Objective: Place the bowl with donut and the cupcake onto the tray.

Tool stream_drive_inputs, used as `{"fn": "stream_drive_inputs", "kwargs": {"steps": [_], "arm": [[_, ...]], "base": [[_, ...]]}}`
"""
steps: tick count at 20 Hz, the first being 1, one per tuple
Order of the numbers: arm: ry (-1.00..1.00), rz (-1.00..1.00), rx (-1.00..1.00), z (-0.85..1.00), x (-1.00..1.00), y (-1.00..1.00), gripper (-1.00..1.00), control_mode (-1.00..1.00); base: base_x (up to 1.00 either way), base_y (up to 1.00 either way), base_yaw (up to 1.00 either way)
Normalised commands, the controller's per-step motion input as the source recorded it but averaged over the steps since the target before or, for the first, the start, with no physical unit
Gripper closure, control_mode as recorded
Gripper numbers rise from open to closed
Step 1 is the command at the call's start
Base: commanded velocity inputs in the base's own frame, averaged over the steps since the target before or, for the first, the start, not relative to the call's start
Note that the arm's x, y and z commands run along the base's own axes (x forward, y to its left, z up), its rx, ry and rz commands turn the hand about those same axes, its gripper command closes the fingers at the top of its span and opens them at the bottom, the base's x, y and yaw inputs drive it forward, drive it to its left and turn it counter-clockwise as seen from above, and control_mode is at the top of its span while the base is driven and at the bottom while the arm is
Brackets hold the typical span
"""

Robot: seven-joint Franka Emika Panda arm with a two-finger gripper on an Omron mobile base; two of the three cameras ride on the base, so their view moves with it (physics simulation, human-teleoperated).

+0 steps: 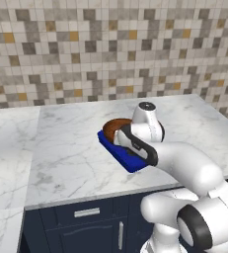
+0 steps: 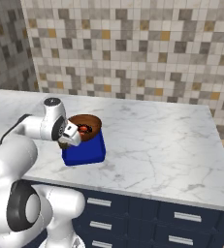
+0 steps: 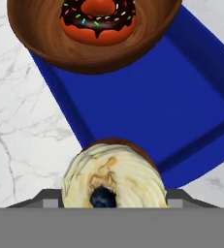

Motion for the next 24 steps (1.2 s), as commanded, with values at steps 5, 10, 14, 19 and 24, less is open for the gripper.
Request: {"fn": "stream_drive_inputs", "kwargs": {"steps": [5, 10, 14, 19, 24], "arm": [[0.02, 0.00, 0.00, 0.00, 0.00, -0.30, 1.00, -1.00], [0.02, 0.00, 0.00, 0.00, 0.00, -0.22, 1.00, -1.00], [0.00, 0.00, 0.00, 0.00, 0.00, -0.22, 1.00, -1.00], [0.00, 0.00, -0.02, 0.00, 0.00, -0.12, 1.00, -1.00], [0.00, 0.00, -0.03, 0.00, 0.09, 0.00, 1.00, -1.00]], "base": [[0.00, 0.00, 0.00], [0.00, 0.00, 0.00], [0.00, 0.00, 0.00], [0.00, 0.00, 0.00], [0.00, 0.00, 0.00]]}}
